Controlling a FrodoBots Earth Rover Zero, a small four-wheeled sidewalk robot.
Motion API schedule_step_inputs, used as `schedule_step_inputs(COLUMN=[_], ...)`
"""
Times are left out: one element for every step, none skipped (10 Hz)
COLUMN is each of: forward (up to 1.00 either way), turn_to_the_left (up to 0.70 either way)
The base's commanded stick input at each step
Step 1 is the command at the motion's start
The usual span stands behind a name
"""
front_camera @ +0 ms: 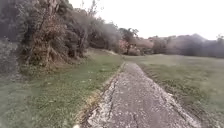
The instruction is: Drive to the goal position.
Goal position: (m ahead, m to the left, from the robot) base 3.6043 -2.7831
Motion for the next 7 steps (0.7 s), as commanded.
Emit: schedule_step_inputs(forward=[0.0,0.42,0.85,1.0,1.0,1.0,1.0], turn_to_the_left=[0.0,-0.03,-0.07,-0.4,-0.4,-0.4,-0.4])
